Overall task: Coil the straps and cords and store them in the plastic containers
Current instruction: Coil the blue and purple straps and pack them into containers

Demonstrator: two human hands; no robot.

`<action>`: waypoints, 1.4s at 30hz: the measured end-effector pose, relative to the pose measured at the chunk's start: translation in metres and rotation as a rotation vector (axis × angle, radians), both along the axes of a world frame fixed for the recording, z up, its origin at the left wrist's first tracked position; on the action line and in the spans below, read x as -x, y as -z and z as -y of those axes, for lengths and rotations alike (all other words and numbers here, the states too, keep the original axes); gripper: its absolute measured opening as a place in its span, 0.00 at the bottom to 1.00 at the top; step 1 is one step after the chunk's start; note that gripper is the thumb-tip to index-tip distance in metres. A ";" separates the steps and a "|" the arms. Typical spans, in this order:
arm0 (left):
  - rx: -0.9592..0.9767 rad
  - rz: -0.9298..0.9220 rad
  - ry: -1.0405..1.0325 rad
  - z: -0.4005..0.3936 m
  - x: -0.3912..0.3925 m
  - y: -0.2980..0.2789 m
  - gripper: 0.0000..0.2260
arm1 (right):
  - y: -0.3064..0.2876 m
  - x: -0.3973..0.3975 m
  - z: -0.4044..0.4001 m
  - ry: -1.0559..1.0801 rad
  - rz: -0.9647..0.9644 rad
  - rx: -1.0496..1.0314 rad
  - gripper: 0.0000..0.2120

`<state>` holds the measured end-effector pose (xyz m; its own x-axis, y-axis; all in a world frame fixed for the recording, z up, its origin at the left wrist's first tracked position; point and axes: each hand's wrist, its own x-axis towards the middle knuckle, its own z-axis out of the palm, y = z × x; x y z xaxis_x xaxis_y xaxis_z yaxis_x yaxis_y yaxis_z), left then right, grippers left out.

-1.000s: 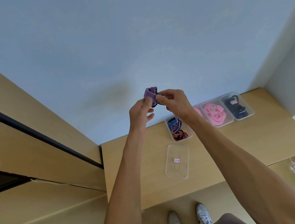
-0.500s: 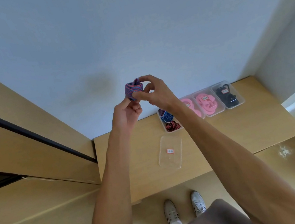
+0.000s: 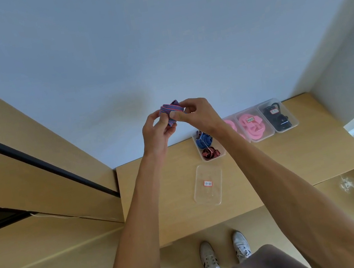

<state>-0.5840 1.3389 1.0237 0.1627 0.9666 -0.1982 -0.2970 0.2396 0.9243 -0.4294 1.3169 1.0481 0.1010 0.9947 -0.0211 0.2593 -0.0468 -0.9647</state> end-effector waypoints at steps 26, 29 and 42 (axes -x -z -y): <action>0.088 -0.255 -0.034 -0.006 0.001 -0.004 0.13 | 0.015 0.016 0.002 0.138 -0.258 0.009 0.11; 0.089 -0.145 -0.038 -0.008 0.005 0.001 0.14 | 0.015 0.022 0.003 0.143 -0.259 -0.018 0.08; 0.238 0.331 0.020 0.007 0.003 0.024 0.11 | 0.017 0.068 0.009 0.353 -0.181 -0.007 0.17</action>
